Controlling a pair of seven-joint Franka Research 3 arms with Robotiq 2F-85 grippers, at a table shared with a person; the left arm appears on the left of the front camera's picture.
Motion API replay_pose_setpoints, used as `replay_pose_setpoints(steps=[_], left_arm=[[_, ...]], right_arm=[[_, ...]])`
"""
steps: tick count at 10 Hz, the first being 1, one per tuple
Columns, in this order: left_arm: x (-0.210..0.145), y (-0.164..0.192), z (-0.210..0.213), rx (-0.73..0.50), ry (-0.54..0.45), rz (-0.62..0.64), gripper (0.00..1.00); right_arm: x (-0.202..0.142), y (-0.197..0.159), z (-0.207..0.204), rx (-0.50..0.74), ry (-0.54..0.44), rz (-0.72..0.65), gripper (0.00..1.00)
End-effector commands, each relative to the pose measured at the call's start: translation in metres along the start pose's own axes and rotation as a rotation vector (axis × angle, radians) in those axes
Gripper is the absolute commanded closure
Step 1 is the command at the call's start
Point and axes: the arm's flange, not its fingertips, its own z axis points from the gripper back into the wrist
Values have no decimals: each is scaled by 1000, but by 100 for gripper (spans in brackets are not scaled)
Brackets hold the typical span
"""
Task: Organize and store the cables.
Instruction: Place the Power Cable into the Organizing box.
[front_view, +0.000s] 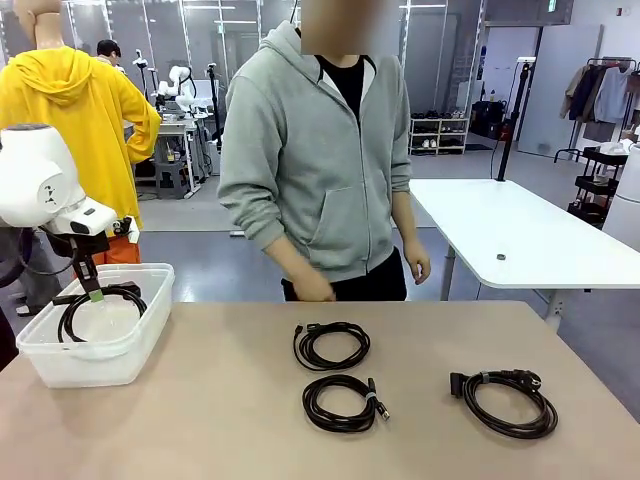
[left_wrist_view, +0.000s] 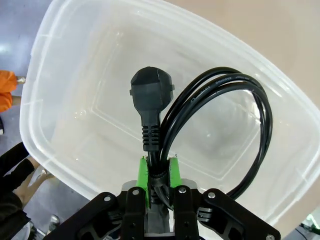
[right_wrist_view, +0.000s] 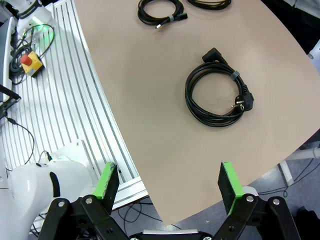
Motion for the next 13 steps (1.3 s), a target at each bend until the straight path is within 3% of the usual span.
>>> replay_pose_setpoints(steps=[1,2,5,7,8,9,12,13], left_arm=[[-3,4,-21,9,-6,-15,81],[-1,4,-24,6,-8,-1,70],[-5,-4,-19,12,-11,-8,0],[-6,-7,-16,-1,-2,11,0],[-8,-10,-14,-3,-4,5,5],[-9,-12,-13,-4,-6,-2,0],[-23,-27,-9,-21,-51,5,0],[-6,-12,-13,-13,2,-1,0]], right_arm=[[2,1,1,4,-1,-23,0],[2,1,1,4,-1,-23,0],[2,1,1,4,-1,-23,0],[2,1,1,4,-1,-23,0],[2,1,1,4,-1,-23,0],[2,1,1,4,-1,-23,0],[2,1,1,4,-1,-23,0],[2,1,1,4,-1,-23,0]])
